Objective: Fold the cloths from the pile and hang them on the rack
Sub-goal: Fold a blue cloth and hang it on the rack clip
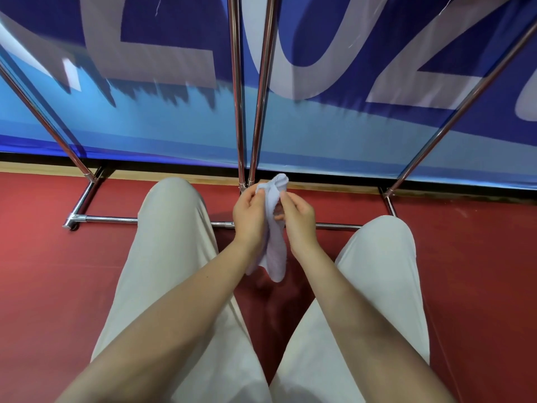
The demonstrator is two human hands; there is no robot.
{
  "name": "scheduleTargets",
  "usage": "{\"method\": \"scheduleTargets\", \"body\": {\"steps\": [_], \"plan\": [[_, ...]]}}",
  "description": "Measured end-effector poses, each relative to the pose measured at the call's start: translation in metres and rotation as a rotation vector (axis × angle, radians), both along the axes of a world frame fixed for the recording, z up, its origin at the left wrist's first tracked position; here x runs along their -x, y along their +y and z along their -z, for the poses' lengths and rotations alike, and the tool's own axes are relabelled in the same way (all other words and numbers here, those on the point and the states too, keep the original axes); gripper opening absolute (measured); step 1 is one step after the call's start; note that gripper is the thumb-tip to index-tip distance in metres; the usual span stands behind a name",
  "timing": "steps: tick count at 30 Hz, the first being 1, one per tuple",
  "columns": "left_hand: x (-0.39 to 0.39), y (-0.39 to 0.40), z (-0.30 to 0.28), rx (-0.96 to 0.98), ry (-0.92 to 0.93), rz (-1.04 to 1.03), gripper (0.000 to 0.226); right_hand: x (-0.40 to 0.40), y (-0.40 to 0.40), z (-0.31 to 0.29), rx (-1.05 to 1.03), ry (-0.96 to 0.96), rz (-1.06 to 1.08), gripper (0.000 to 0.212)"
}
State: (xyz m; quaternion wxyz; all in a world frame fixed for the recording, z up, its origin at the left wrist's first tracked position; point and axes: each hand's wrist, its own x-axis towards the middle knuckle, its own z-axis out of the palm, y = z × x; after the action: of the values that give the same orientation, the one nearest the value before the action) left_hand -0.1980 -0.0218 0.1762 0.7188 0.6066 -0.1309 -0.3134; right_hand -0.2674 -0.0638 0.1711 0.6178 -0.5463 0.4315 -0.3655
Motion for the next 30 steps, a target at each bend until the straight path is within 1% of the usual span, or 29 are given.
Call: {"method": "scheduleTargets", "body": {"steps": [2, 4, 5, 8, 11, 12, 13, 14, 15, 17, 19, 23, 26, 27, 30], "plan": [[-0.002, 0.001, -0.002, 0.026, 0.037, 0.010, 0.017, 0.003, -0.001, 0.000, 0.047, 0.017, -0.072, 0.024], [-0.005, 0.002, 0.000, 0.012, 0.018, 0.050, 0.019, 0.007, -0.003, 0.000, 0.126, 0.072, -0.089, 0.019], [-0.004, 0.003, 0.000, 0.013, 0.015, 0.076, 0.020, 0.009, -0.004, 0.001, 0.162, 0.090, -0.073, 0.019], [-0.001, 0.003, -0.002, 0.016, -0.005, 0.131, 0.023, 0.015, -0.010, 0.004, 0.292, 0.128, 0.014, 0.026], [0.000, 0.003, -0.004, 0.003, -0.034, 0.206, 0.023, 0.019, -0.013, 0.007, 0.403, 0.199, 0.083, 0.025], [-0.001, 0.003, -0.004, 0.000, -0.024, 0.220, 0.023, 0.021, -0.013, 0.006, 0.388, 0.214, 0.097, 0.030], [-0.002, 0.004, -0.004, -0.006, -0.010, 0.226, 0.022, 0.022, -0.014, 0.007, 0.339, 0.212, 0.102, 0.040], [-0.003, 0.004, -0.005, -0.010, 0.004, 0.231, 0.021, 0.023, -0.014, 0.006, 0.260, 0.182, 0.091, 0.049], [-0.004, 0.004, -0.005, -0.010, 0.017, 0.238, 0.021, 0.023, -0.014, 0.005, 0.172, 0.135, 0.069, 0.052], [-0.005, 0.005, -0.007, -0.003, 0.038, 0.255, 0.022, 0.024, -0.015, 0.005, 0.039, 0.069, 0.014, 0.040], [-0.004, 0.006, -0.008, -0.003, 0.039, 0.266, 0.022, 0.026, -0.014, 0.005, 0.004, 0.084, -0.012, 0.028], [-0.002, 0.007, -0.010, -0.034, 0.018, 0.305, 0.026, 0.028, -0.012, 0.005, 0.006, 0.095, 0.050, 0.020], [0.002, 0.004, -0.014, -0.050, 0.129, 0.292, 0.034, 0.027, -0.012, 0.001, -0.016, 0.083, 0.104, 0.015], [0.003, 0.004, -0.014, -0.041, 0.136, 0.297, 0.036, 0.026, -0.012, 0.000, -0.026, 0.072, 0.117, 0.015], [0.005, 0.004, -0.011, -0.014, -0.029, 0.317, 0.031, 0.022, -0.011, -0.003, -0.055, 0.014, 0.153, 0.015]]}}
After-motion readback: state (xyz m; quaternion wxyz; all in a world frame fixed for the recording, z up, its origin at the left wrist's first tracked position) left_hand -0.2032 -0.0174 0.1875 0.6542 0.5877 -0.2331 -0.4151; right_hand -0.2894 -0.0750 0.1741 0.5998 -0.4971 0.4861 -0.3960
